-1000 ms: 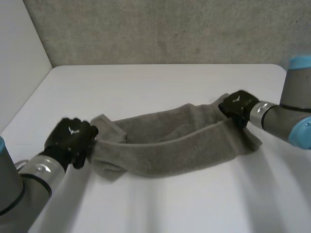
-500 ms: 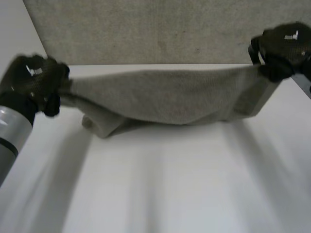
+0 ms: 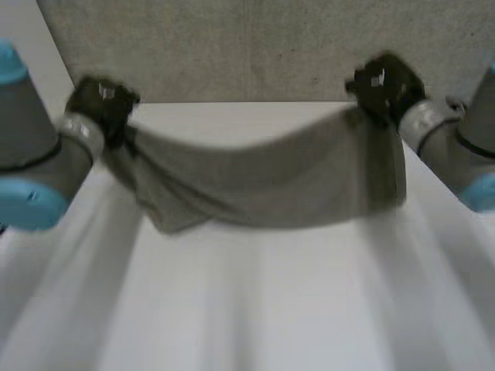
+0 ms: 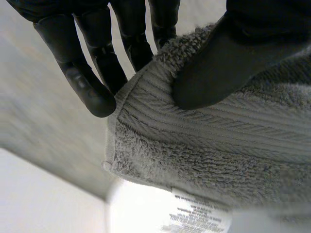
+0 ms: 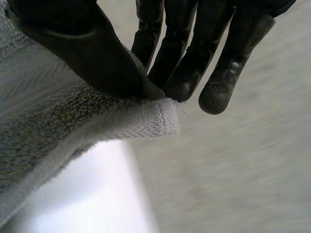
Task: Fold the towel.
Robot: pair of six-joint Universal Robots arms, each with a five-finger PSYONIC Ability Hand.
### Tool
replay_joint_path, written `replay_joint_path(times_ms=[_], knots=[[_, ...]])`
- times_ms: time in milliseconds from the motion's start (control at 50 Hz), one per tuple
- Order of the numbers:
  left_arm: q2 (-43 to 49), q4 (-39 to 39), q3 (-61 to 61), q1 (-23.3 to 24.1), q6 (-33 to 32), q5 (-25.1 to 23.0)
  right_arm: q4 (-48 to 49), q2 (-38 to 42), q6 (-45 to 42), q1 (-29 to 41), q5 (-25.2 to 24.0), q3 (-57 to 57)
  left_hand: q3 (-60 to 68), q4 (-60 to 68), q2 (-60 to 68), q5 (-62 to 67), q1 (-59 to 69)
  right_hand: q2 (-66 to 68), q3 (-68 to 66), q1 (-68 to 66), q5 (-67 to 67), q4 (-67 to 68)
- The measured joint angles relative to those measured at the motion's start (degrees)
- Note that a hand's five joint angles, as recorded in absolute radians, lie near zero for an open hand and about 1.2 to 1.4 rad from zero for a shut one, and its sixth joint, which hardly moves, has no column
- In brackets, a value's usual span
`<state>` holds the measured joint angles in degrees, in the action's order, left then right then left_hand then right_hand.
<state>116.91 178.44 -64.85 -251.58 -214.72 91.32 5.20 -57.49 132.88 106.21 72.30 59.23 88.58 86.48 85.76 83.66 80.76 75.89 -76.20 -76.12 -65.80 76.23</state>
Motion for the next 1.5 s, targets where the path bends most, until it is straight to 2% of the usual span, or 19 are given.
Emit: replay_joint_path(times_ms=[80,140,200,240,340,460,560,720,840,960,1060,1280,1500], knots=[[2.26,5.01,11.39,1.57,1.35,0.51,15.84,1.49,1.63,1.71,4.11,-3.78,0.01,0.28,0.0,0.0,0.0,0.0,0.0,0.02,0.0,0.0],[1.41,13.59,17.66,2.47,4.23,1.58,31.92,-1.15,5.5,2.58,7.73,-3.59,0.03,0.53,0.23,0.0,0.0,0.0,-0.1,-0.11,0.01,0.0],[-0.57,20.08,19.02,2.73,6.87,2.41,39.67,-5.01,9.61,2.63,9.27,-1.49,0.03,0.53,0.54,0.0,0.0,0.0,-0.22,-0.12,-0.06,0.0],[-1.72,22.41,18.28,2.73,8.11,2.66,41.29,-6.98,12.05,2.48,9.61,-0.04,0.03,0.53,0.54,0.0,0.0,0.0,-0.22,-0.12,-0.27,0.0],[-4.13,24.05,9.72,2.38,10.03,2.68,36.04,-9.89,17.6,1.87,7.85,3.95,0.05,0.53,0.53,0.0,0.0,0.01,-0.23,-0.13,-0.46,0.0],[-5.29,23.81,-6.63,1.72,10.03,1.73,24.55,-9.86,18.7,1.58,1.13,9.7,0.06,0.53,0.54,0.0,0.0,0.01,-0.21,-0.13,-0.46,0.0],[-5.73,25.64,-19.49,0.85,9.55,-0.47,18.81,-9.18,18.09,1.21,-3.15,16.69,0.09,0.53,0.54,0.0,0.0,0.01,-0.21,-0.13,-0.46,0.0],[-4.77,31.48,-35.75,0.22,4.96,-3.59,17.02,-6.0,15.18,0.39,-4.33,29.83,0.12,0.53,0.54,0.0,0.0,0.02,-0.21,-0.13,-0.46,0.0],[-4.55,32.96,-41.74,0.22,-0.71,-3.79,16.1,-5.9,12.63,-1.03,-3.74,35.7,0.12,0.53,0.54,0.0,0.0,0.02,-0.21,-0.13,-0.46,0.0],[-6.67,33.02,-47.06,0.45,-4.28,-3.56,10.63,-9.11,11.6,-3.39,-3.22,38.94,0.13,0.53,0.54,0.0,0.0,0.02,-0.21,-0.13,-0.46,0.0],[-10.65,32.96,-50.47,0.39,-4.58,-3.36,6.21,-12.3,11.83,-6.25,-3.43,40.62,0.13,0.53,0.54,0.0,0.0,0.02,-0.21,-0.13,-0.47,0.0],[-18.61,32.88,-56.21,0.3,-3.83,-3.01,4.93,-19.36,11.91,-10.84,-4.93,45.85,0.13,0.53,0.54,0.0,0.0,0.02,-0.21,-0.13,-0.46,0.0],[-29.81,31.59,-60.76,0.23,-3.69,-3.01,-1.53,-33.55,11.01,-15.74,-7.2,47.41,0.13,0.53,0.54,0.0,0.0,0.02,-0.21,-0.13,-0.46,0.0]])
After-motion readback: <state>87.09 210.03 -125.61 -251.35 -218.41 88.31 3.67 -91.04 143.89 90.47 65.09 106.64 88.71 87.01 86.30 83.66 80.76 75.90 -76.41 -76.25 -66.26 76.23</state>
